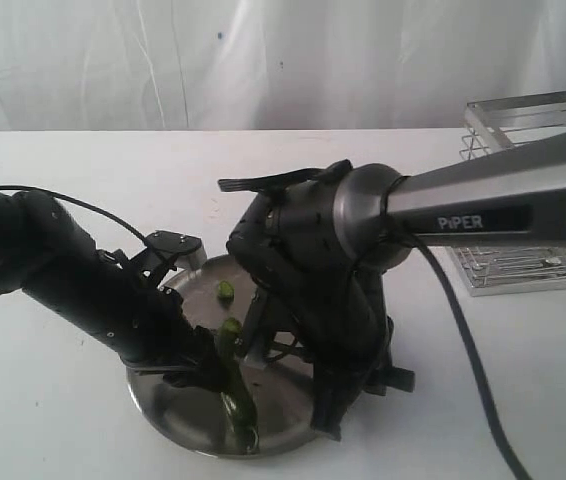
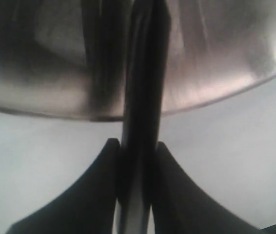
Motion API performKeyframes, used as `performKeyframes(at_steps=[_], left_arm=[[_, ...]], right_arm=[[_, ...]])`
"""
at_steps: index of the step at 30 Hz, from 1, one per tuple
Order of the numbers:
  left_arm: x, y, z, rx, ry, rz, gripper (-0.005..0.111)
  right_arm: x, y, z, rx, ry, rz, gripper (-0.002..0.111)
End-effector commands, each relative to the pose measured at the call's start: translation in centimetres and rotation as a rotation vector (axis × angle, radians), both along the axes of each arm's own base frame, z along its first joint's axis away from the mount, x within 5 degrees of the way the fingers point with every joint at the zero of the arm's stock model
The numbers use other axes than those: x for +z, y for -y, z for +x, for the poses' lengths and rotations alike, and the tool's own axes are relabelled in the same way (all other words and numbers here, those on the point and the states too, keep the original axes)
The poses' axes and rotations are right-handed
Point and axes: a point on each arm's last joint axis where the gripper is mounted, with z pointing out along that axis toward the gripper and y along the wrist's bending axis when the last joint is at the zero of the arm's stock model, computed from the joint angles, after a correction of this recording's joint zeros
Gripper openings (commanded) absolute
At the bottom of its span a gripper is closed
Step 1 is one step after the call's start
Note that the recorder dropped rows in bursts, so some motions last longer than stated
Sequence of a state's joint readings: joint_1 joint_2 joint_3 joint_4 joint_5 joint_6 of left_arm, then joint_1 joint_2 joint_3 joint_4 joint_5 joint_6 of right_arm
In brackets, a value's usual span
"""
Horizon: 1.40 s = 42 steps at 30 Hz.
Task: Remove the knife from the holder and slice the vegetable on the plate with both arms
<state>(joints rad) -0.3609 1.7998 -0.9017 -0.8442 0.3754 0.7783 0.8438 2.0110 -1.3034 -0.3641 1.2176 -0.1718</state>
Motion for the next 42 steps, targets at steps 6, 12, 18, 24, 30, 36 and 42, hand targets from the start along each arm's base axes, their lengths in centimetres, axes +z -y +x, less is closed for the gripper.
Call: performKeyframes(at_steps=[6,12,18,24,30,36,42], left_arm=[[-1.4,-0.1,-0.4,-0.033,-0.021,0.046,0.059],[-1.4,-0.1,-0.4,-0.034,-0.021,0.048,0.059],[-1.4,-0.1,-0.5,-0.036,-0.027,0.045,0.059],[-1.4,-0.1,-0.5,-0.039,-0.028,0.047,0.059],[-1.4,0.0,-0.6,-0.047,-0.040,0.042,0.059],[-1.4,0.1,-1.0,-0.068,-0.073,0.029,0.059],[-1.3,0.2,-1.3,-0.087,-0.110,0.014,0.059]], right_arm=[[-0.8,-2.4,0.6,0.053,0.010,0.005,0.000],[-0.1,-1.9,0.6,0.059,0.030,0.001,0.000],[0.5,-0.3,0.8,0.028,0.035,-0.008,0.000],[0.2,0.8,0.3,0.039,0.029,-0.048,0.000],[0.3,1.5,0.4,0.054,0.071,-0.090,0.000],[0.1,1.4,0.4,0.050,0.066,-0.091,0.000],[-0.4,1.1,1.5,0.045,0.139,-0.130,0.000]])
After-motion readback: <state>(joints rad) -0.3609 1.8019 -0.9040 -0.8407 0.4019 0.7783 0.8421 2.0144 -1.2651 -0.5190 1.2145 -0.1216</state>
